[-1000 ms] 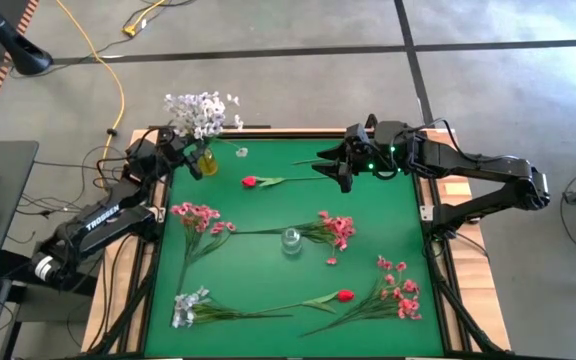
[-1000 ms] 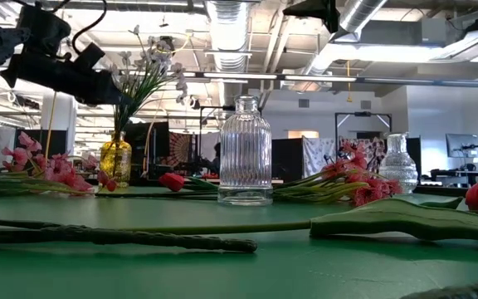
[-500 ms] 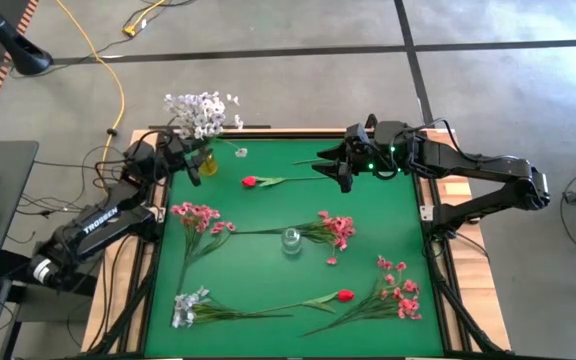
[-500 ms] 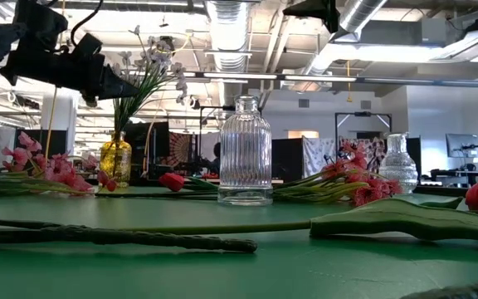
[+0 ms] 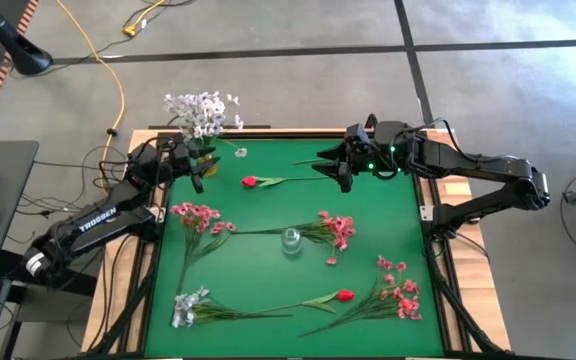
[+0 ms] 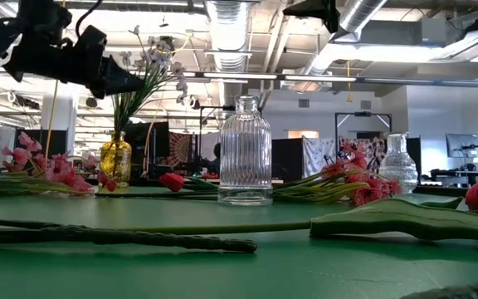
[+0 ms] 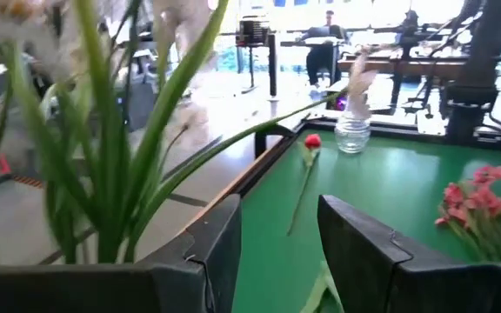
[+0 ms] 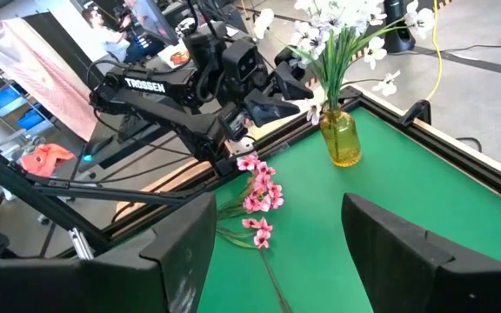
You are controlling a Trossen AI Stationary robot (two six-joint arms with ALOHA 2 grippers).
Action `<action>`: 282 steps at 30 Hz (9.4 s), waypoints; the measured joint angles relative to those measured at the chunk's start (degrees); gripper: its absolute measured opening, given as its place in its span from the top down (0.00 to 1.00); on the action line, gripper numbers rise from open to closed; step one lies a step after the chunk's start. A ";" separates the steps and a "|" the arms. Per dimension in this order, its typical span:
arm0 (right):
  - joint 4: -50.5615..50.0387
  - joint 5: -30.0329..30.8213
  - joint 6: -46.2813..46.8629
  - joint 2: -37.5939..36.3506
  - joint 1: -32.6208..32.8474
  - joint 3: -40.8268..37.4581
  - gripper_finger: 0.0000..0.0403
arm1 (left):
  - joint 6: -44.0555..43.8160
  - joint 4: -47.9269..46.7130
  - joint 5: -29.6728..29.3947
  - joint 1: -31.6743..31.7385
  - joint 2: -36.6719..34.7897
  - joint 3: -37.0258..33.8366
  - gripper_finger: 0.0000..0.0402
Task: Sort flowers into vase by color
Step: Put the right white flowers into the yellow vase, then put the white flowers into the yellow vase
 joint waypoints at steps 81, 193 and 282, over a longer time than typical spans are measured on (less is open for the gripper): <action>1.40 1.36 -5.60 0.00 -0.43 0.00 0.32 | 21.06 -90.66 -47.14 -13.21 44.33 79.25 0.64; -2.37 10.56 18.51 27.00 38.39 11.85 0.32 | -30.54 -29.46 -35.86 -95.97 45.02 34.38 0.64; -10.54 12.80 -40.01 26.47 36.73 36.14 0.32 | -46.39 -68.32 -28.48 -76.12 25.86 55.45 1.00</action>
